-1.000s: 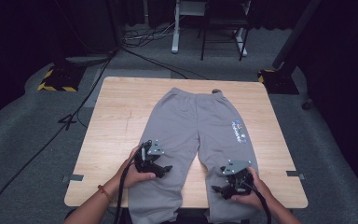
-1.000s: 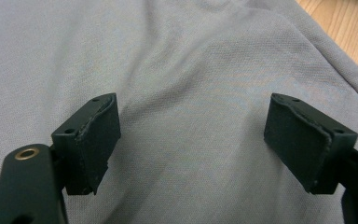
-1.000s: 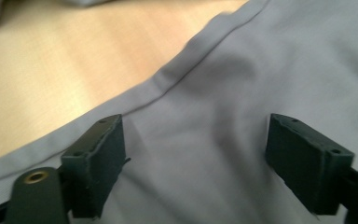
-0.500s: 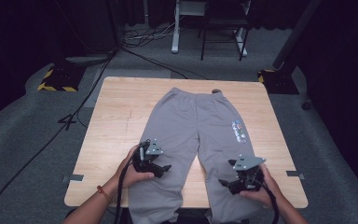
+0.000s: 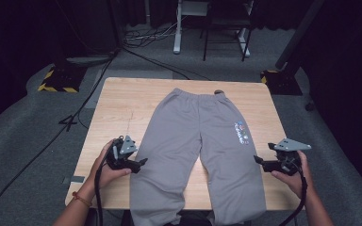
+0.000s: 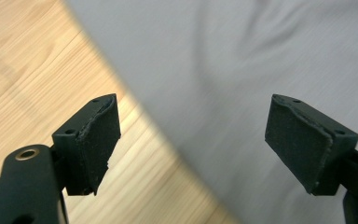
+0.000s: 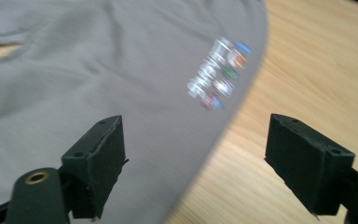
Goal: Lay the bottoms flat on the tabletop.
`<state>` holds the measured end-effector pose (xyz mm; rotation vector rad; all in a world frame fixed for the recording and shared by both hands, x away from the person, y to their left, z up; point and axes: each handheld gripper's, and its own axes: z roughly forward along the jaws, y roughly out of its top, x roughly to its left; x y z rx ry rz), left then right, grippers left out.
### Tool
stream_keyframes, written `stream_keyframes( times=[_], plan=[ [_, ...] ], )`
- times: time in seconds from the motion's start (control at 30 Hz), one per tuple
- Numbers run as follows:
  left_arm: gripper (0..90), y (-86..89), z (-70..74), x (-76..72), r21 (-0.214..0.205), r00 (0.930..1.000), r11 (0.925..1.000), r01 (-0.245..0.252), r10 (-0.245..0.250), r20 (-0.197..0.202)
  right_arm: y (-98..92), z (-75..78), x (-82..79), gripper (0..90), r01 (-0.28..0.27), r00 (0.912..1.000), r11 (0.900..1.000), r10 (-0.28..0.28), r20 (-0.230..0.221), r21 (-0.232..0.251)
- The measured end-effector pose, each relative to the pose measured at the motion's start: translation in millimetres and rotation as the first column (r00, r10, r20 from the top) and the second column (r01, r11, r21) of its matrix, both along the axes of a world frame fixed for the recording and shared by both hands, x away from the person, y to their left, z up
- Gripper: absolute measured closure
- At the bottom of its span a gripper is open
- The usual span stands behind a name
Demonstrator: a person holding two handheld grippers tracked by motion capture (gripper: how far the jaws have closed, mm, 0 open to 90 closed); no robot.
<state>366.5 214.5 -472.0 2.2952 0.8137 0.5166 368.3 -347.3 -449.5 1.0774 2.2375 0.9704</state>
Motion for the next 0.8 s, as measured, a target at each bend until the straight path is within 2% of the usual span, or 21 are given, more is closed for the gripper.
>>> stream_keyframes(
  times=[0.1, 0.17, 0.27, 0.33, 0.43, 0.47, 0.53, 0.63, 0.7, 0.8],
  plan=[
    [18.5, 18.5, -3.5, -3.8, -0.011, 0.9994, 0.9994, -0.033, 0.032, -0.013, -15.9, -9.7, 1.9, 20.3, 0.05, 0.9986, 0.9986, -0.05, -0.016, 0.018],
    [18.4, 26.2, -5.0, -4.5, -0.034, 0.9985, 0.998, -0.053, 0.052, -0.018, -22.0, -15.7, 3.2, 20.3, 0.077, 0.9967, 0.997, -0.077, -0.025, 0.01],
    [18.1, 33.3, -11.6, -6.5, -0.001, 0.9949, 0.995, -0.1, 0.099, -0.015, -29.0, -25.6, 6.4, 20.5, 0.128, 0.9901, 0.9916, -0.127, -0.06, 0.015],
    [18.8, 38.3, -17.0, -8.5, -0.031, 0.9947, 0.9949, -0.096, 0.094, -0.041, -31.9, -30.5, 7.2, 21.4, 0.154, 0.9862, 0.9878, -0.152, -0.066, 0.024],
    [18.1, 43.2, -25.5, -9.0, -0.021, 0.9926, 0.9937, -0.11, 0.109, -0.054, -37.7, -35.2, 6.6, 21.9, 0.162, 0.9848, 0.9856, -0.158, -0.073, 0.049],
    [17.4, 46.2, -26.7, -8.3, -0.043, 0.9913, 0.992, -0.119, 0.116, -0.063, -39.6, -37.4, 6.6, 21.7, 0.169, 0.9837, 0.9839, -0.164, -0.074, 0.059],
    [17.5, 51.0, -27.9, -7.0, -0.058, 0.9894, 0.9896, -0.132, 0.128, -0.07, -43.9, -42.8, 6.8, 21.3, 0.182, 0.9806, 0.9808, -0.176, -0.086, 0.069],
    [17.4, 53.3, -31.3, -6.3, -0.117, 0.9853, 0.9841, -0.134, 0.119, -0.123, -47.9, -49.2, 6.3, 21.3, 0.199, 0.9772, 0.9782, -0.194, -0.087, 0.058],
    [16.9, 53.4, -30.8, -6.3, -0.105, 0.9862, 0.9854, -0.134, 0.123, -0.111, -49.5, -52.5, 6.2, 20.4, 0.207, 0.9753, 0.9766, -0.201, -0.093, 0.06],
    [16.7, 52.7, -31.1, -6.7, -0.108, 0.9849, 0.9838, -0.143, 0.131, -0.114, -49.1, -52.9, 6.4, 18.7, 0.208, 0.975, 0.9767, -0.202, -0.092, 0.055]
  ],
)
